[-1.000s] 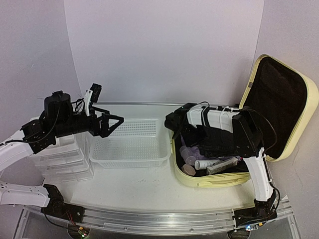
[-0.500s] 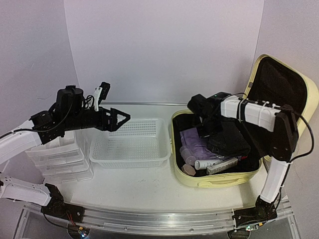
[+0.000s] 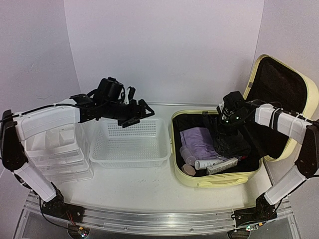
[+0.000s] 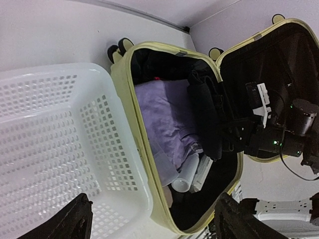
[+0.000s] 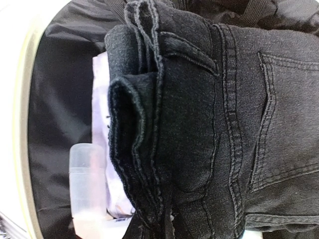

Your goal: Open, take out, and arrange the luggage

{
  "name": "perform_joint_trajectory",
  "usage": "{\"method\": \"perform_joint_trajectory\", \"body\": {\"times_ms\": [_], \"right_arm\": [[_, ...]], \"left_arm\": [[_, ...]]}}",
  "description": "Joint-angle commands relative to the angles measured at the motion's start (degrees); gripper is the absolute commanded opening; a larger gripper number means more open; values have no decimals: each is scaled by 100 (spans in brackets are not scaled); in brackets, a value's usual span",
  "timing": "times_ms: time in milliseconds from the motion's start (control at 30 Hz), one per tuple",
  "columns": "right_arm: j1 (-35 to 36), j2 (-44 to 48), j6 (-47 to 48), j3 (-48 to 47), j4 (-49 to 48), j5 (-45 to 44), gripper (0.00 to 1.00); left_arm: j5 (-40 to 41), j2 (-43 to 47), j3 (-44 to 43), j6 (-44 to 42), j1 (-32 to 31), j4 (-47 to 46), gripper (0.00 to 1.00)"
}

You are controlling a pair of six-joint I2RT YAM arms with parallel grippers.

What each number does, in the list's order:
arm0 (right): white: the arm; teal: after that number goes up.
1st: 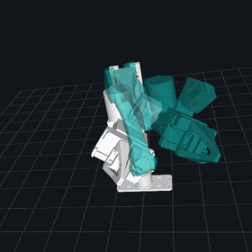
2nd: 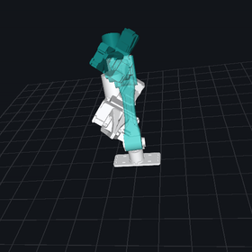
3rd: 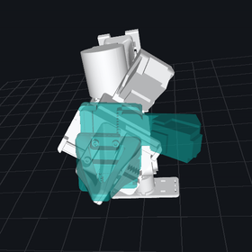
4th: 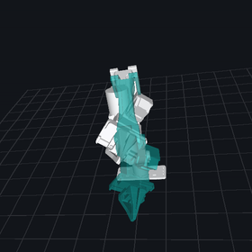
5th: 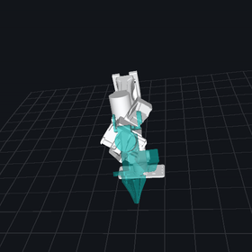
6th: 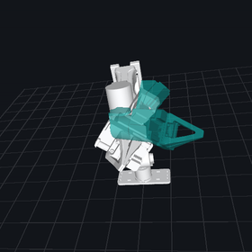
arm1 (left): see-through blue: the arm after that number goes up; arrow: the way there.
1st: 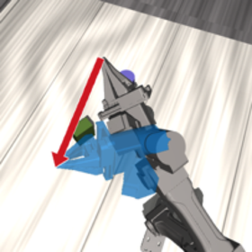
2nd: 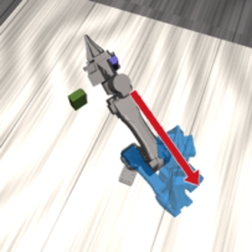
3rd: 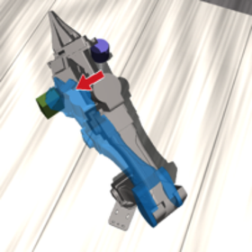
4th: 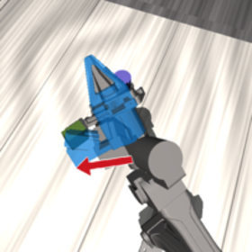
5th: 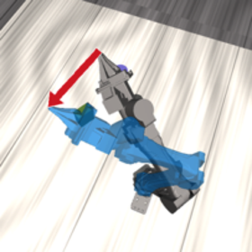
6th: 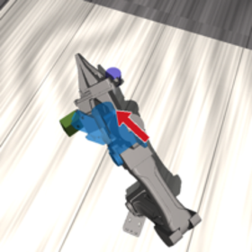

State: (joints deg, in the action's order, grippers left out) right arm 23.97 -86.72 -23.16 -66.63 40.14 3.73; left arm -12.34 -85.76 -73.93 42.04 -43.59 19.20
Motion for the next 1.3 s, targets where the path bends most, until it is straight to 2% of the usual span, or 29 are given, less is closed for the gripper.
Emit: {"method": "perform_joint_trajectory", "body": {"times_ms": [0,233,467,633,800,1067,1267], "right_arm": [[-272,593,36,96,-592,603,0],[-276,796,198,-270,-406,556,0],[-282,930,-66,-508,-226,734,0],[-275,1076,-129,-737,-45,844,0],[-274,1132,-407,-992,20,1147,0],[-220,1189,-977,-1394,-68,1472,0],[-60,1122,-1381,-1938,-180,1582,0]], "left_arm": [[-439,-640,-821,1109,-209,-40,84],[-884,-1313,-1343,1518,-341,-264,84],[-1107,-1258,-1175,980,-378,-663,83],[-694,-841,-783,210,-379,-555,82],[-166,-438,-689,-544,-379,182,82],[643,287,-456,-1230,-369,723,83],[868,687,-258,-1464,-354,778,84]]}}
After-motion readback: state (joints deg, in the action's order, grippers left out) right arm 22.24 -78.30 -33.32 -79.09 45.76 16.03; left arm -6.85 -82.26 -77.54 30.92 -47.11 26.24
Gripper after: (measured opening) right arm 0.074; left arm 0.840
